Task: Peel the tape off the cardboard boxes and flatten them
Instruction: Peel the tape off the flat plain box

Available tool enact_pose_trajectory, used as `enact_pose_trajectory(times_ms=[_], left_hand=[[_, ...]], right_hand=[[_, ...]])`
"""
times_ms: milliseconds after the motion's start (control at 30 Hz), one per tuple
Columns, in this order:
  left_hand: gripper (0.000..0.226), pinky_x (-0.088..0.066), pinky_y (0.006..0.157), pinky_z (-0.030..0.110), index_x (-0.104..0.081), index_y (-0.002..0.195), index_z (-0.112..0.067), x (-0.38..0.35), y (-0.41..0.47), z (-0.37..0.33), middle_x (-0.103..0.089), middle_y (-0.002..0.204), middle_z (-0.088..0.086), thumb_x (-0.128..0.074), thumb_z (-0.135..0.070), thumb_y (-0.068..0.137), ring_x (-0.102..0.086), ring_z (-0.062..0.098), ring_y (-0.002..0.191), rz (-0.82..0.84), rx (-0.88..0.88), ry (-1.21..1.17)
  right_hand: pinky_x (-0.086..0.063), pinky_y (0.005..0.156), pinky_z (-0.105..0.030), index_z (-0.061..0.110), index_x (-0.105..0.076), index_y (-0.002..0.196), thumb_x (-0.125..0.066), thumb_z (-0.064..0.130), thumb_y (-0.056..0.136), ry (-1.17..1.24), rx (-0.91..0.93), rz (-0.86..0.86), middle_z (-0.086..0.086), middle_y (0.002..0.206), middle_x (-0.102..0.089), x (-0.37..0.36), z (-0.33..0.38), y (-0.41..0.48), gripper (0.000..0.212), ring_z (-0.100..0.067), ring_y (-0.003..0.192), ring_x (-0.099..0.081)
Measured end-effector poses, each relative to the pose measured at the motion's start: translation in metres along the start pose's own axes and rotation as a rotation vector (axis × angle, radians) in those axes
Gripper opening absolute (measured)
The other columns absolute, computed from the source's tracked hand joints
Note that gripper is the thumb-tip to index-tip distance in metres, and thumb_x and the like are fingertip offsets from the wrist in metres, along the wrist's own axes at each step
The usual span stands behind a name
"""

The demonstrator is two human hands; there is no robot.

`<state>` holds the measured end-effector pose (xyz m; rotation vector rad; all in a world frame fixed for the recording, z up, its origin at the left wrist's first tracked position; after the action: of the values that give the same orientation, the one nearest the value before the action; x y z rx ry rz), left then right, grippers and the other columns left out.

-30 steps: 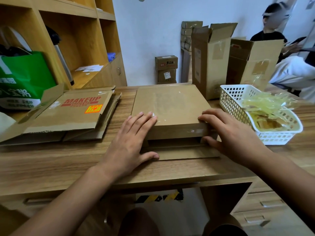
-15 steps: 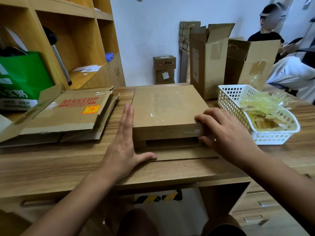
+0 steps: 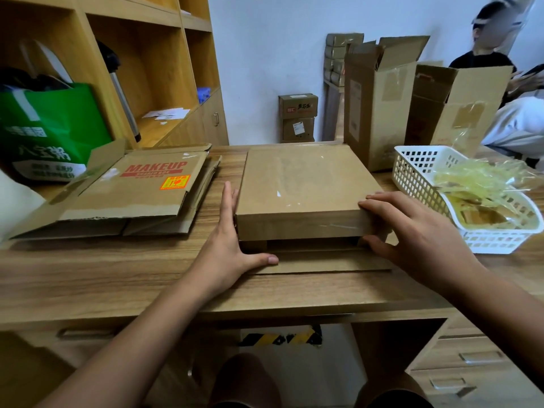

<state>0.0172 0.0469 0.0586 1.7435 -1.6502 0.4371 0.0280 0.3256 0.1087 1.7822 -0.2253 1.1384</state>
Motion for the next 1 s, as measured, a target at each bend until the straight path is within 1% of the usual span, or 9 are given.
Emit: enact_pose_trajectory(times_ms=[133,300,467,567,667,733,833,867,1000], left_hand=[[0.151,-0.011,0.113,0.024,0.029,0.150,-0.046,-0.001,0.000,0.002,0.001,0.166,-0.023,-0.092,-0.039,0.062,-0.009,-0.004,0.141,0.009,0.015,-0.006],[0.148,-0.016,0.119,0.034,0.023,0.151,-0.052,0.000,0.001,0.003,-0.005,0.167,-0.016,-0.093,-0.039,0.060,-0.015,0.013,0.152,0.000,0.030,-0.024],[0.147,-0.013,0.116,0.027,0.026,0.147,-0.056,0.006,-0.005,-0.007,-0.001,0.167,-0.017,-0.092,-0.040,0.061,-0.009,0.001,0.147,-0.075,-0.060,0.043],[0.143,-0.013,0.116,0.028,0.022,0.150,-0.052,0.012,-0.008,-0.014,0.006,0.168,-0.015,-0.091,-0.039,0.064,-0.004,0.004,0.153,-0.152,-0.150,0.131],[0.129,-0.020,0.113,0.036,0.004,0.158,-0.043,0.012,-0.009,-0.020,0.018,0.164,-0.023,-0.087,-0.044,0.067,-0.006,0.011,0.155,-0.179,-0.214,0.287],[0.113,-0.021,0.115,0.041,-0.012,0.159,-0.040,0.008,-0.009,-0.024,0.014,0.167,-0.018,-0.084,-0.046,0.072,-0.003,0.014,0.156,-0.180,-0.270,0.391],[0.090,-0.014,0.123,0.047,-0.023,0.159,-0.032,0.002,-0.013,-0.034,-0.005,0.170,-0.004,-0.071,-0.053,0.086,0.000,0.016,0.156,-0.183,-0.399,0.543],[0.082,-0.012,0.125,0.049,-0.026,0.159,-0.030,0.002,-0.014,-0.037,-0.010,0.169,-0.001,-0.063,-0.055,0.090,-0.002,0.018,0.157,-0.194,-0.424,0.577],[0.066,-0.010,0.124,0.055,-0.037,0.155,-0.023,0.003,-0.017,-0.064,-0.021,0.167,0.004,-0.045,-0.053,0.097,-0.007,0.020,0.156,-0.239,-0.498,0.649]], right_hand=[[-0.059,0.089,-0.043,0.006,-0.064,0.130,-0.082,0.022,0.078,0.026,0.026,-0.024,-0.012,0.130,-0.064,0.002,0.000,0.000,0.057,-0.030,0.117,-0.065],[-0.059,0.090,-0.045,0.007,-0.063,0.131,-0.082,0.023,0.078,0.058,0.025,-0.021,-0.012,0.131,-0.064,0.003,-0.002,0.000,0.058,-0.029,0.119,-0.064],[-0.056,0.094,-0.038,0.012,-0.057,0.137,-0.080,0.022,0.081,0.120,-0.054,-0.022,-0.007,0.138,-0.053,-0.003,0.000,-0.003,0.061,-0.024,0.121,-0.058],[-0.044,0.109,-0.030,0.014,-0.053,0.139,-0.076,0.028,0.083,0.277,-0.226,-0.081,-0.006,0.145,-0.040,-0.004,-0.007,-0.012,0.062,-0.015,0.132,-0.047],[-0.039,0.115,-0.031,0.024,-0.044,0.147,-0.070,0.030,0.088,0.643,-0.547,-0.087,0.008,0.145,-0.043,-0.017,-0.022,-0.026,0.065,-0.003,0.136,-0.044],[-0.042,0.112,-0.028,0.028,-0.038,0.151,-0.066,0.021,0.094,0.878,-0.707,-0.051,0.020,0.137,-0.052,-0.029,-0.022,-0.035,0.064,0.011,0.127,-0.049],[-0.040,0.104,-0.010,0.026,-0.042,0.150,-0.061,0.013,0.098,0.913,-0.768,-0.063,0.034,0.127,-0.052,-0.031,-0.021,-0.042,0.056,0.024,0.115,-0.049],[-0.041,0.105,-0.012,0.027,-0.046,0.148,-0.060,0.013,0.099,0.928,-0.787,-0.078,0.032,0.128,-0.054,-0.032,-0.022,-0.045,0.053,0.022,0.116,-0.050],[-0.043,0.113,-0.041,0.034,-0.056,0.141,-0.058,0.022,0.098,0.979,-0.874,-0.109,0.020,0.134,-0.063,-0.037,-0.027,-0.052,0.045,0.001,0.127,-0.055]])
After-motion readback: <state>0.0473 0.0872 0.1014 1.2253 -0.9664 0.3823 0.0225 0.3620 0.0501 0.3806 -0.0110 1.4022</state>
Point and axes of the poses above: each hand's wrist, its own y-axis towards the middle knuckle, its own x-axis out of the back of the hand, z = x × y, the point moved 8 cm from there along y, towards the middle knuckle
